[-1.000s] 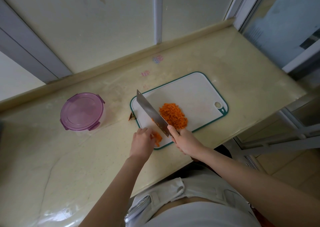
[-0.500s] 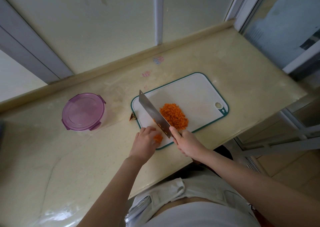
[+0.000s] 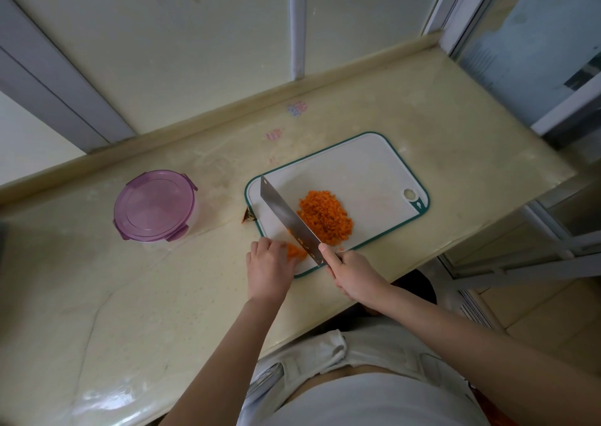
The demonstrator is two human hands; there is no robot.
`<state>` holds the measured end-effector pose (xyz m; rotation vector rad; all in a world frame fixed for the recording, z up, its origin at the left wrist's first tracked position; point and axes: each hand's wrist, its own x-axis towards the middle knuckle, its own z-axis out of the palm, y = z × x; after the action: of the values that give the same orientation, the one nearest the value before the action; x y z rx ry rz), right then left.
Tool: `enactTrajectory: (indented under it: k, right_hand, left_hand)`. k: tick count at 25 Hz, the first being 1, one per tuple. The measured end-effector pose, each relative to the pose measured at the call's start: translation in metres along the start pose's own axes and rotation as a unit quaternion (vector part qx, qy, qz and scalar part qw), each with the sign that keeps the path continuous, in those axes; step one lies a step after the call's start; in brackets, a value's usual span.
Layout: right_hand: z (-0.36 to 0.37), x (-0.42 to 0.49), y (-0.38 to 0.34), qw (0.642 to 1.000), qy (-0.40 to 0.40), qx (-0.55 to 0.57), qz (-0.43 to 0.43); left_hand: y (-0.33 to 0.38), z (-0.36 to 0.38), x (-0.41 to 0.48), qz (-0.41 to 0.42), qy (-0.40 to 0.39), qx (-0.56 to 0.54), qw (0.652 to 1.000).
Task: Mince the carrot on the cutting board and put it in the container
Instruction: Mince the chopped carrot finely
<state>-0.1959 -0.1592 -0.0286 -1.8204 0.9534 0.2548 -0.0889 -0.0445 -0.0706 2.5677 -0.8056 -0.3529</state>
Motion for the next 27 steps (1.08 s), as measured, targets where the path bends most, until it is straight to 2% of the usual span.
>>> enactTrajectory:
  k: [11,16,20,27]
  right_hand:
    - [0.014,0.005,-0.003,1.0,-0.002,-0.029,-0.006]
    - [0.014,0.007,-0.01,0.997,-0.021,-0.077,0.011]
    - [0.02,0.009,-0.009,0.998,0.0,-0.065,0.008]
    - [0.012,0.026,0.003,0.999,-0.013,-0.042,0.0]
  left_hand:
    - [-0.002,0.008,0.003,0.006,-0.002,-0.016,1.0]
    - [-0.003,0.006,0.007,0.023,-0.009,0.017,1.0]
    - [-0.003,0.004,0.008,0.021,-0.017,0.005,1.0]
    - [-0.003,0.007,0.005,0.005,-0.004,-0.021,1.0]
